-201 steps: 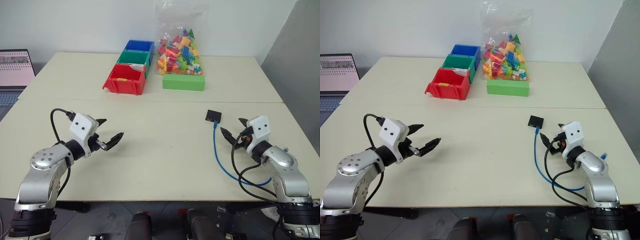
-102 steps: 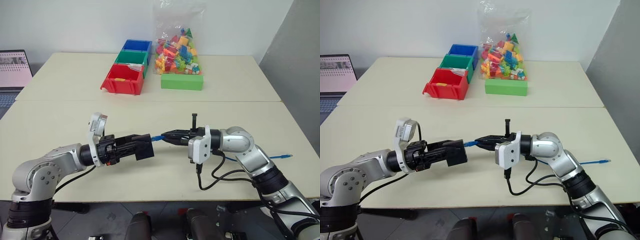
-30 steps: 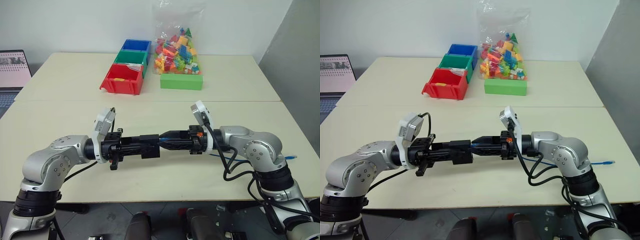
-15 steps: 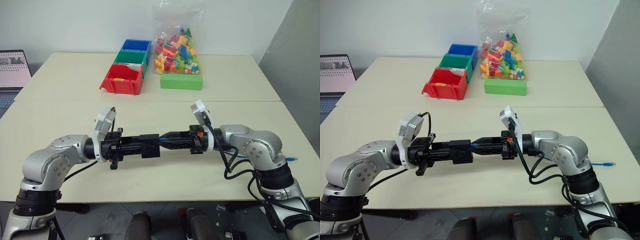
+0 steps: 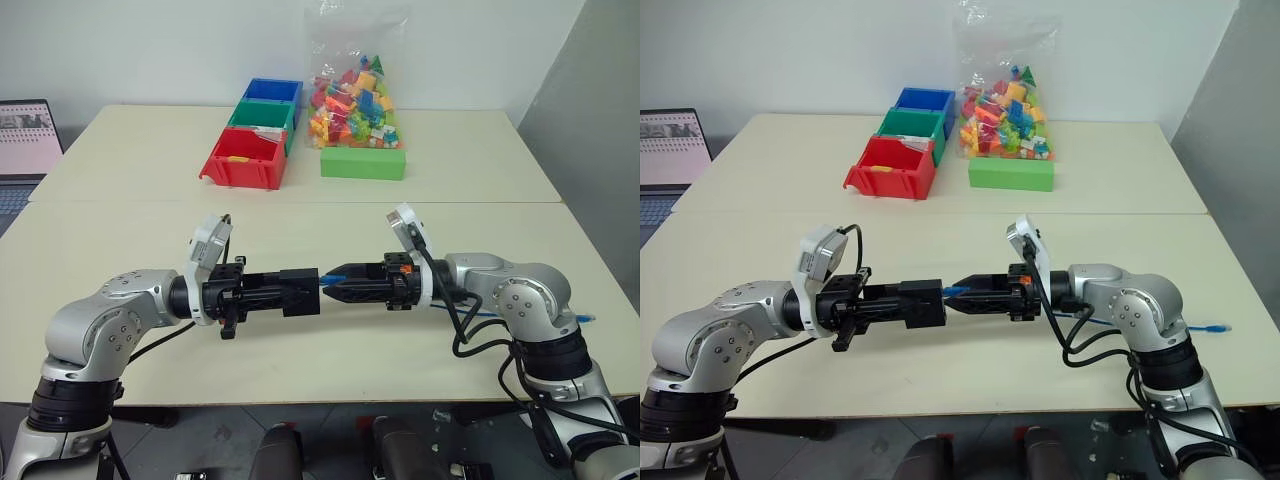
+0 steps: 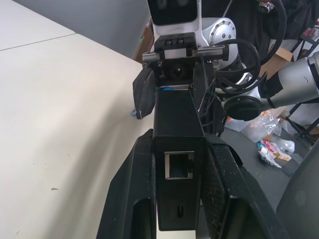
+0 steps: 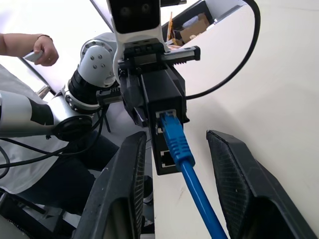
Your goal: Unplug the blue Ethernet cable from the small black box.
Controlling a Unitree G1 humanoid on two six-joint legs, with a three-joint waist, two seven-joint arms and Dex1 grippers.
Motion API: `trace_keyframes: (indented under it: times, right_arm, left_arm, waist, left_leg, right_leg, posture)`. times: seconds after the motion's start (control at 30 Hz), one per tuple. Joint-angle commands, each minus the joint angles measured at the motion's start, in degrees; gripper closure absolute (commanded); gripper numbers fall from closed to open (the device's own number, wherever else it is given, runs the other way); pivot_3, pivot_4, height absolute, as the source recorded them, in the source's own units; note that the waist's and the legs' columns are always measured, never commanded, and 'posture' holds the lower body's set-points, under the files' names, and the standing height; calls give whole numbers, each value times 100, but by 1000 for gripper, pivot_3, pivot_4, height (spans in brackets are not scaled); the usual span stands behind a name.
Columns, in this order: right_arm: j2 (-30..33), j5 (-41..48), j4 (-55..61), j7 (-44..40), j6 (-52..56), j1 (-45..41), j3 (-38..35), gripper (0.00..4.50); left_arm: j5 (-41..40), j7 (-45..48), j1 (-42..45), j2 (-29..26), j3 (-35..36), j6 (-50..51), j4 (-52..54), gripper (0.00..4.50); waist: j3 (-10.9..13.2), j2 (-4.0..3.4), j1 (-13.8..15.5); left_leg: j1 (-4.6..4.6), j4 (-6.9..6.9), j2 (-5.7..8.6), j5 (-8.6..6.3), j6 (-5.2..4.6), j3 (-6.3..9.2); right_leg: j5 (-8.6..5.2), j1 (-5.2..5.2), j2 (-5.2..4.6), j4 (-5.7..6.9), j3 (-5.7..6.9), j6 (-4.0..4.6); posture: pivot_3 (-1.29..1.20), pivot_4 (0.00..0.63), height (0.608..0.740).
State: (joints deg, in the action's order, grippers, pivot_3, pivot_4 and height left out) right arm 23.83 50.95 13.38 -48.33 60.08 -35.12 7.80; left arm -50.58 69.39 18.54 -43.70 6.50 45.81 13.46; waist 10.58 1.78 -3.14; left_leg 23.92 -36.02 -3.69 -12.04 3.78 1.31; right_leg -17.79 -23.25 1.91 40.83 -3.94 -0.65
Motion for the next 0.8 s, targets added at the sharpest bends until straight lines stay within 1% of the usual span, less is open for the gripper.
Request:
trace_keyframes:
  times: [0.03, 0.73, 0.8]
  right_arm:
    - [-43, 157, 201, 43, -10, 11, -205, 2492]
    - [-84, 146, 204, 39, 1, -52, -169, 2492]
    - [-92, 143, 208, 59, -2, -48, -175, 2848]
  left_arm:
    - [-29, 25, 48, -2, 43, -85, 134, 3716]
    - [5, 3, 3, 45, 23, -107, 140, 3716]
    - [4, 5, -2, 44, 19, -104, 146, 3716]
  waist:
    - [0, 0, 0]
    - [0, 0, -5]
    - [0, 0, -5]
  left_leg:
    - [1, 0, 0, 0, 0, 1]
    - [1, 1, 0, 0, 0, 0]
    - [1, 1, 0, 0, 0, 0]
  right_leg:
    - [0, 0, 0, 0, 0, 0]
    - [0, 0, 0, -2, 0, 0]
    - [0, 0, 0, -2, -1, 0]
  posture:
    - [0, 150, 740]
    - [0, 150, 740]
    - [0, 150, 740]
